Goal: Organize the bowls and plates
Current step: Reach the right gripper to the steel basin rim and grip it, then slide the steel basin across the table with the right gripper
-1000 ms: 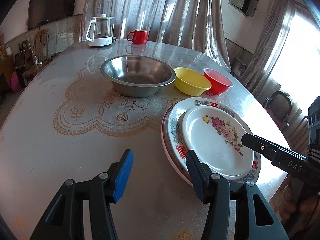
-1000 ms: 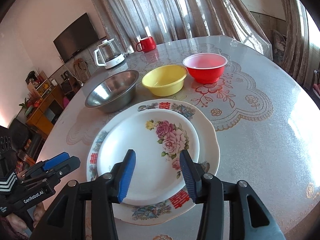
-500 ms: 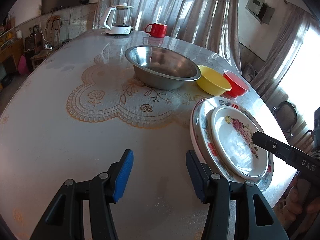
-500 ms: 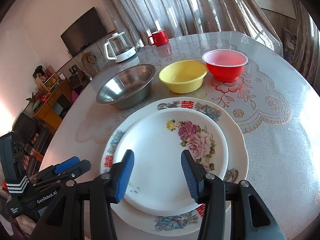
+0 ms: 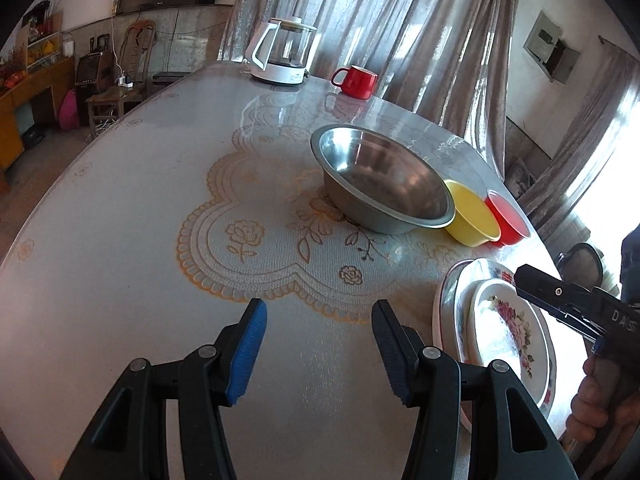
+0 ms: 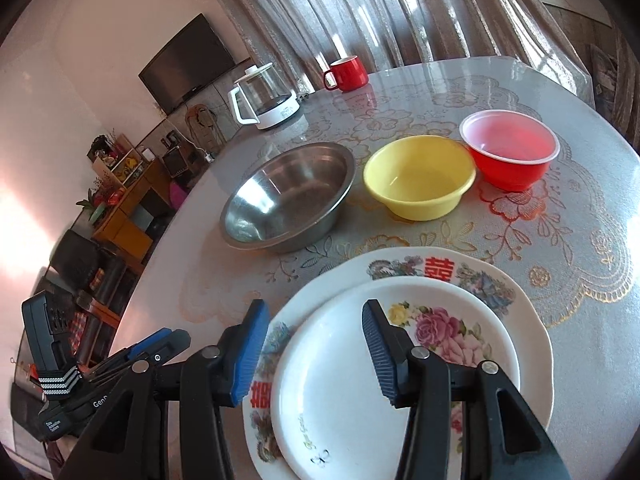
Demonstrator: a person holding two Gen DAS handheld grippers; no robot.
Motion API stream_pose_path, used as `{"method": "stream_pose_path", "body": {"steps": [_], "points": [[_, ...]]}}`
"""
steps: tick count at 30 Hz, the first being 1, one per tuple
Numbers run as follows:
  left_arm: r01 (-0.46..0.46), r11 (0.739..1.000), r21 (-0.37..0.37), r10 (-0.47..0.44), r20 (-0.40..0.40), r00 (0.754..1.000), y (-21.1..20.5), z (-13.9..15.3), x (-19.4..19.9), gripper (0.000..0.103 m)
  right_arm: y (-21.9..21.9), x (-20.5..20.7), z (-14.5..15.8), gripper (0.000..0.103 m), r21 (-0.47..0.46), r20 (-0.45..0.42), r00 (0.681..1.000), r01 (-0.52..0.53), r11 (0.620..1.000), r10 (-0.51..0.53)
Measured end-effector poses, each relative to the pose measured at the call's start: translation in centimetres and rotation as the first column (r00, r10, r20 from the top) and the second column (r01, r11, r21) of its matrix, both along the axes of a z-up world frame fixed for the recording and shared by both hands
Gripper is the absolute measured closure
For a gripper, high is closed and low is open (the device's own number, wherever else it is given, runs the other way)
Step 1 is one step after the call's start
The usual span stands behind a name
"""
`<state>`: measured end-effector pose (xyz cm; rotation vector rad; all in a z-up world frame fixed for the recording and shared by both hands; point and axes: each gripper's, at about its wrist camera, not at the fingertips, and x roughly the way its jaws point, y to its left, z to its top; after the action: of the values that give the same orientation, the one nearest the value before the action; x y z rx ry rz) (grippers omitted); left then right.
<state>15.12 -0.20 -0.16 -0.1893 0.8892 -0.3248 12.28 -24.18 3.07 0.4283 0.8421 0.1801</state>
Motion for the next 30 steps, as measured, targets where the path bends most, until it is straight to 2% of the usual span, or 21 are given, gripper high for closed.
{"method": "stream_pose_path", "body": {"steps": [8,17,22,23,25,26,28,30], "points": [[-0.020,1.000,-0.011,0.020,-0.004,1.000,-0.1,0.4,3.7,0.048,0.5,4.5,-0.5,0.054,0.054,-0.031,0.999,-0.007,0.999,0.008],[-0.036,0.997,-0.061,0.036,-0.010,0.999,-1.2,1.2,9.2,0.049,0.7,9.1,-1.7,0.054,0.033,-0.088,0.996,0.030,0.999,-0.027],[-0.015,0.998,-0.063,0.013,-0.028,1.000,-2.7,0.5,11.8,0.050,0.8,11.1,-2.6,0.054,0.032,-0.117,0.992,0.040,0.999,-0.036],[-0.008,0.998,-0.055,0.006,-0.032,0.999,-3.1,0.3,12.1,0.051,0.8,11.5,-2.8,0.054,0.030,-0.123,0.992,0.041,0.999,-0.037],[0.010,0.999,-0.043,-0.012,-0.035,0.999,-3.8,-0.2,12.7,0.063,0.9,12.0,-3.1,0.054,0.015,-0.137,0.990,0.044,0.999,-0.041],[0.020,0.999,-0.036,-0.022,-0.038,0.999,-4.2,-0.5,12.9,0.065,1.1,12.3,-3.3,0.055,0.006,-0.138,0.990,0.039,0.999,-0.037],[0.056,0.998,-0.038,-0.058,-0.043,0.997,-4.8,-0.9,12.8,0.073,1.5,12.9,-3.6,0.067,-0.024,-0.150,0.988,0.023,0.999,-0.027],[0.075,0.996,-0.037,-0.076,-0.020,0.997,-5.0,-0.9,12.2,0.073,2.0,13.2,-3.8,0.071,-0.066,-0.157,0.987,0.006,0.998,-0.016]]}}
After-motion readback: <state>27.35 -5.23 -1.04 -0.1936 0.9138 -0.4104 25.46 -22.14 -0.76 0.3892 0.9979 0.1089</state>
